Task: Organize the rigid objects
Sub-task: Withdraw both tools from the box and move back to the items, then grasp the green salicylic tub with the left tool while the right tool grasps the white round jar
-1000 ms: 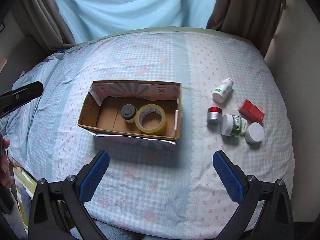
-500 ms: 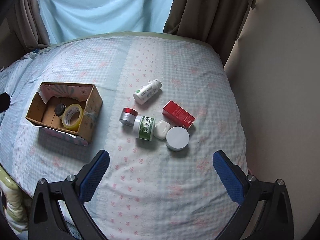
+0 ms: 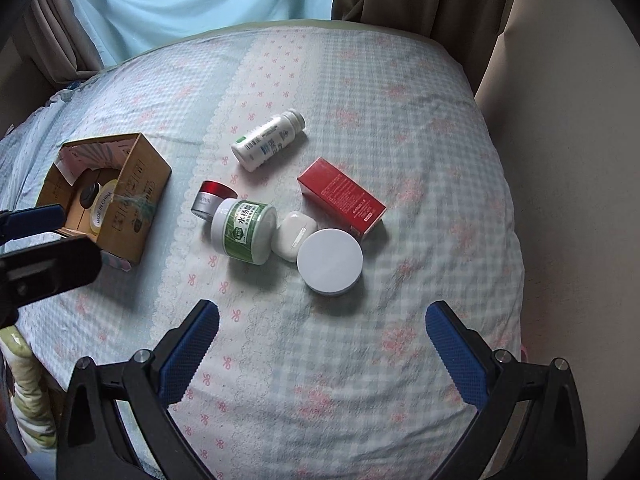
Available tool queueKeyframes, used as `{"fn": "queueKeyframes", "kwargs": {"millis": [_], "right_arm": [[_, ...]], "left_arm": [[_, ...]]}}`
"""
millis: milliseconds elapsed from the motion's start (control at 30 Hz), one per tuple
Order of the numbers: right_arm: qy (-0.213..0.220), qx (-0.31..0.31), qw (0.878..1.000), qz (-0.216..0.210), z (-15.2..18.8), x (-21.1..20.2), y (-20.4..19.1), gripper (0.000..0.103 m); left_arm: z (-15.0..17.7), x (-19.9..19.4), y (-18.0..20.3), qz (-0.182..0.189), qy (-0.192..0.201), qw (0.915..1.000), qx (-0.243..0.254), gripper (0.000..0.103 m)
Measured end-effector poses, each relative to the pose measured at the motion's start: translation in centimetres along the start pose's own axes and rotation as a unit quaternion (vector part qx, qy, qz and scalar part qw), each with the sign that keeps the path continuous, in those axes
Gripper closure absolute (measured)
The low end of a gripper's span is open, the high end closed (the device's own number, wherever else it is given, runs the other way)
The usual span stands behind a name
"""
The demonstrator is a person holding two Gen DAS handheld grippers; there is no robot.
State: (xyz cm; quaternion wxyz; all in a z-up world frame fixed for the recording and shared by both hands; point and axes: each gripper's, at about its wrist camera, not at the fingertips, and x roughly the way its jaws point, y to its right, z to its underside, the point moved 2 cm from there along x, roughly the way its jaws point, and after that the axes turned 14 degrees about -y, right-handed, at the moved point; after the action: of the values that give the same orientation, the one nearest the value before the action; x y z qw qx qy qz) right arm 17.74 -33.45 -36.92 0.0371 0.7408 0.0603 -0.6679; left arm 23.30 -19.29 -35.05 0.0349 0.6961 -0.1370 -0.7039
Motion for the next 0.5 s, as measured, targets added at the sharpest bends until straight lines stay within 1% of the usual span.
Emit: {"fn": "queueKeyframes", "kwargs": {"millis": [67,200,333,500], "right_arm": [[-0.005,-0.001,1.0,-0.004,-0.2,1.4,0.5,0.0],[-0.008,-0.011,1.0,0.004,-1.1,4.2,1.4,0.0],[-0.012,-0.024,1.0,0.009,-2.4,7.1,1.8,0.0],[-0.028,-0.033,0.999,0.007,-3.9,10.6,1.6,0.003]], "left_arm": [[-1.3,2.0,-0.1,-0.001,-0.016,0.9998,-0.006,0.002],[-3.5,5.8,-0.4,0.0,-0.045,0.9989,-0.017,0.003],[-5.4,9.7,-0.8,0.004,-0.078,0.9963,-0.036,0.014],[-6.7,13.0,-1.2,0.004,-0.101,0.9935,-0.052,0.022]]}}
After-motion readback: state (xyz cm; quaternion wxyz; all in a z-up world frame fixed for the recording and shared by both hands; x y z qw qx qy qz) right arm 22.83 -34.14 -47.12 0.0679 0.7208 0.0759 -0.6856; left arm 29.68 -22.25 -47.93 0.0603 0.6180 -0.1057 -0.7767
